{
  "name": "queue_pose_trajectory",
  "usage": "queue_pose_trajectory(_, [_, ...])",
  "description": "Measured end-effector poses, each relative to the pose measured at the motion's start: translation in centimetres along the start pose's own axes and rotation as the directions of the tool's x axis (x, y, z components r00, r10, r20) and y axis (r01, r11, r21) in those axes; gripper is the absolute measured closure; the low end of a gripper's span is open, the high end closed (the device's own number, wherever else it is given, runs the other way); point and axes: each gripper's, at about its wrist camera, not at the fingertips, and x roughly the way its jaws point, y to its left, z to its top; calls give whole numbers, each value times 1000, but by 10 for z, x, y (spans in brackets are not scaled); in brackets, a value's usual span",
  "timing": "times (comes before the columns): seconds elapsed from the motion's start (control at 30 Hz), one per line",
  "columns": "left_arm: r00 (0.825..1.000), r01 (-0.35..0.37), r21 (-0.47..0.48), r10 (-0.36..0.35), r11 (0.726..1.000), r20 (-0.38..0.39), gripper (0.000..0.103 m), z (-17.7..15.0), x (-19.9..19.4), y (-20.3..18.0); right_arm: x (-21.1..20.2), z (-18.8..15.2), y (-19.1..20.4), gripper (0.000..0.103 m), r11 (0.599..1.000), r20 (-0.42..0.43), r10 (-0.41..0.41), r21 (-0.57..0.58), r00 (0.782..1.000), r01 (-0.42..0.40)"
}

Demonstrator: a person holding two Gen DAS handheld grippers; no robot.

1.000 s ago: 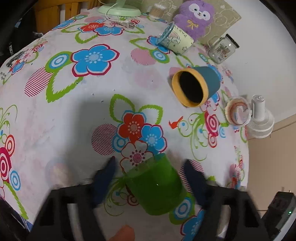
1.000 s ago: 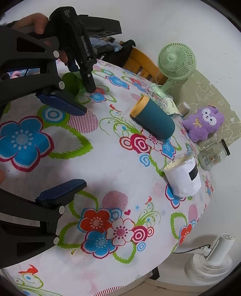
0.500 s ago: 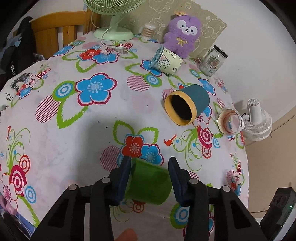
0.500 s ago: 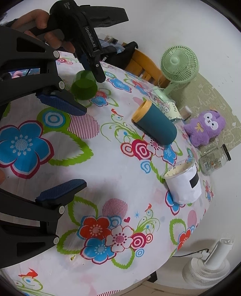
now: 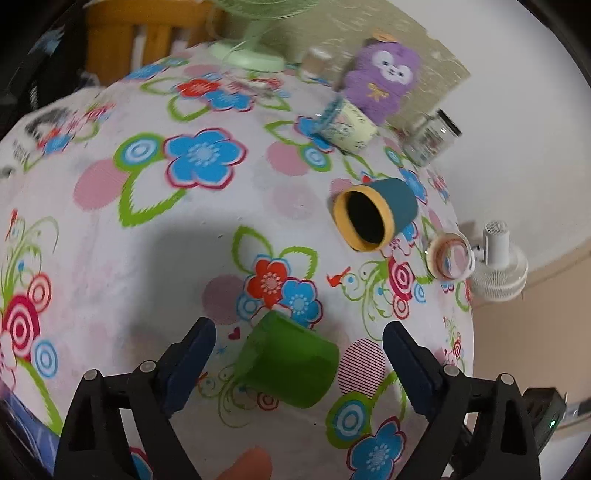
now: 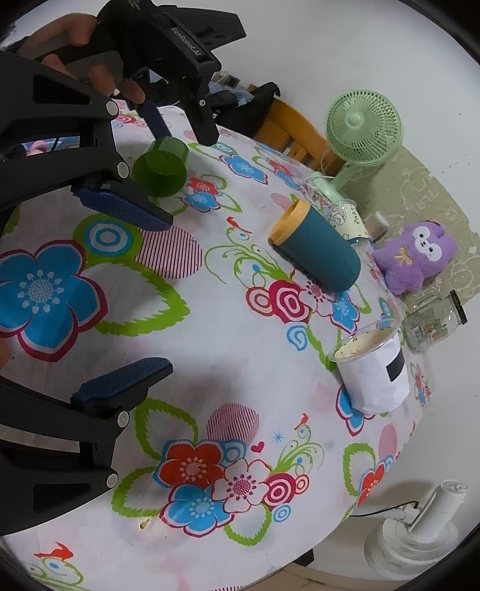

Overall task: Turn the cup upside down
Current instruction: 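Rotate the green cup with the left gripper and set it on the sheet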

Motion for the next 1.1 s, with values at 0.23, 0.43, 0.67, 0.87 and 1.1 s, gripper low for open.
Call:
queue_pose_trajectory(0.23, [996,9,-49,-13,999,-87,42,-4,19,4,1,-1,0,29,1000,-3,-1,-1,1000,1])
queue_pose_trajectory(0.43, [996,35,-39,-37,999,-76,45,-3,17,0,0,0,-3,29,1000,0,-2,14,1000,2])
queue_pose_trajectory(0.67, [997,-25,39,22,999,73,49,7,-9,-7,2,-1,-1,29,1000,-6,10,8,1000,-10])
queue_pose_trajectory(0.87, [968,-143,107,117,984,220,49,10,-28,-15,5,-2,0,29,1000,-13,12,5,1000,-12])
queue_pose_trajectory(1.1, [947,-235,194,179,952,268,49,5,-28,-28,5,-4,1,29,1000,-18,13,2,1000,-13])
